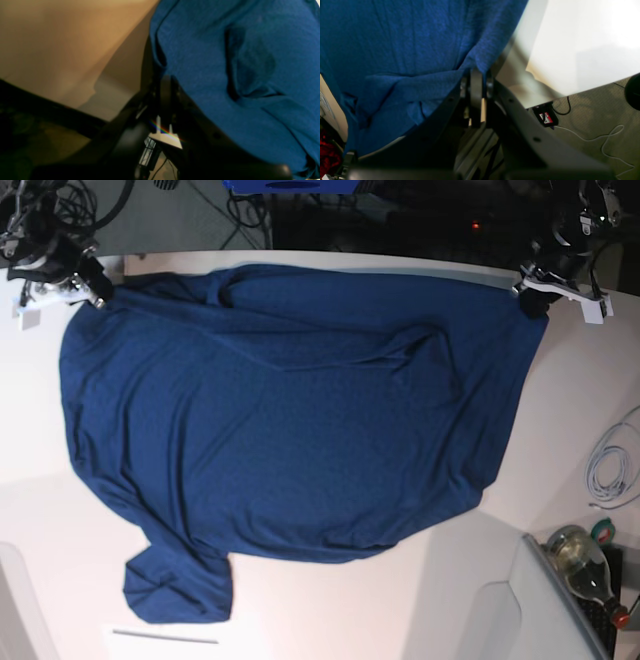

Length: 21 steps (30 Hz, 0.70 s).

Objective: Layout the t-shirt on the table in an organized manner, then fold the t-shirt properly
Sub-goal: 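Hold both shirt corners and pull them apart to stretch the edge, then lift the held shirt edge with both grippers and drag it back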

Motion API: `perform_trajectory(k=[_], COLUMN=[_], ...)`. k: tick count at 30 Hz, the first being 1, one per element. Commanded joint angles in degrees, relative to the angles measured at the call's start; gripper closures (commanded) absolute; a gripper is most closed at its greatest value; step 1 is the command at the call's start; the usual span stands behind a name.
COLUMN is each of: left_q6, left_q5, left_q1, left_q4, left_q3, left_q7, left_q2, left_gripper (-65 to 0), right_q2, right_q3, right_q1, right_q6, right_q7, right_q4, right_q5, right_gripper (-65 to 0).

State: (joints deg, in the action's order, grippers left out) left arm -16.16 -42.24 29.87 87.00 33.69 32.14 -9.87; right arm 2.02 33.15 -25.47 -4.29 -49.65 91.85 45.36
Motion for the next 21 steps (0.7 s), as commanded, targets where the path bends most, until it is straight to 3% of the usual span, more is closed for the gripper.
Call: perform_trajectory(k=[1,8,16,21], left_q6=[-0.1,-0.1,-0.1,0.0], left_q5=[-0.5,-0.4,-0.5,-0.5], left_q1=[0.1,0.3,1.6,0.1], left_q4=[-0.2,-2.4,5.3,8.2], left_q3=[0.4,0.5,0.5,0.1], left_q7=[-1.0,-1.1,-1.1,-1.0], left_q2=[-0.7,-0.8,0.2,0.4], left_gripper=[0.0,0.0,0.0,0.0], right_q2=[0.7,1.1,0.6,0.5], right_q3=[0.3,0.3,0.0,0.2], right_q1=[-0.2,-0.5,-2.4,0.7], right_q6=[-0.1,-0.1,0.3,3.6], right_q7=[0.7,0.7,0.2,-6.1], right_q4=[0.2,-2.7,5.7,8.1], right_q5=[0.6,0.6,0.6,0.8], right_gripper=[0.0,0.0,0.0,0.0])
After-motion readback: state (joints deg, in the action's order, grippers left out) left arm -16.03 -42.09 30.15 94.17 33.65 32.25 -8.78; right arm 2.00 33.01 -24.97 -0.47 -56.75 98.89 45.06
